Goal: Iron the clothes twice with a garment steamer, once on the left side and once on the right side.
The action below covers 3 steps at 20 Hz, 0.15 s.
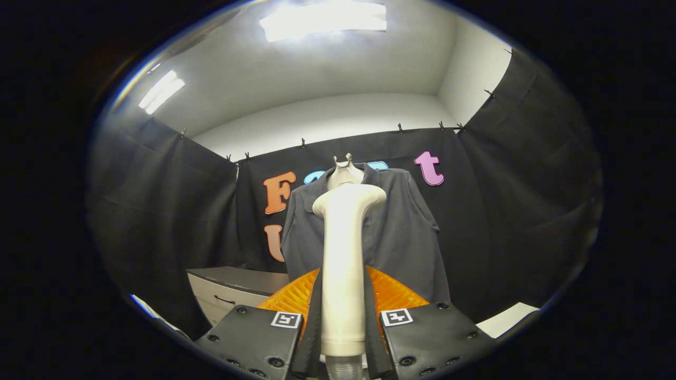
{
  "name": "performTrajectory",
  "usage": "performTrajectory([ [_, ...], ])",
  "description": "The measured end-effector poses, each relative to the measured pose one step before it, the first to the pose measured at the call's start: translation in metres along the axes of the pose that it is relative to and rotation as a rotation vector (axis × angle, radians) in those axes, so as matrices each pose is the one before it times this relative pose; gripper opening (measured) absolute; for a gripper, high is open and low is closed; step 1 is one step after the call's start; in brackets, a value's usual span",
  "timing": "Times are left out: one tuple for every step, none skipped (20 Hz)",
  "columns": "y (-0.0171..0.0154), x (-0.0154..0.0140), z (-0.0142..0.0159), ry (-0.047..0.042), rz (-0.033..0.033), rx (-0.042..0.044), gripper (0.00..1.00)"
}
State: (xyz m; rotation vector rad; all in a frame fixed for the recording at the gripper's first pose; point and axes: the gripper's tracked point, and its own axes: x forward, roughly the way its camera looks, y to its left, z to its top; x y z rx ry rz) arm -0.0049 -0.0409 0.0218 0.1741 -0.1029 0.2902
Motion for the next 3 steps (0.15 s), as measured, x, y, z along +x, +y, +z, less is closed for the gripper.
performTrajectory([
  [0.00014, 0.00052, 0.00005, -0.00108, -0.00073, 0.00065, 0.41],
  [0.00109, -0.00001, 0.00007, -0.00114, -0.00071, 0.00092, 0.41],
  [0.00150, 0.00035, 0.00072, -0.00130, 0.00032, 0.00062, 0.41],
])
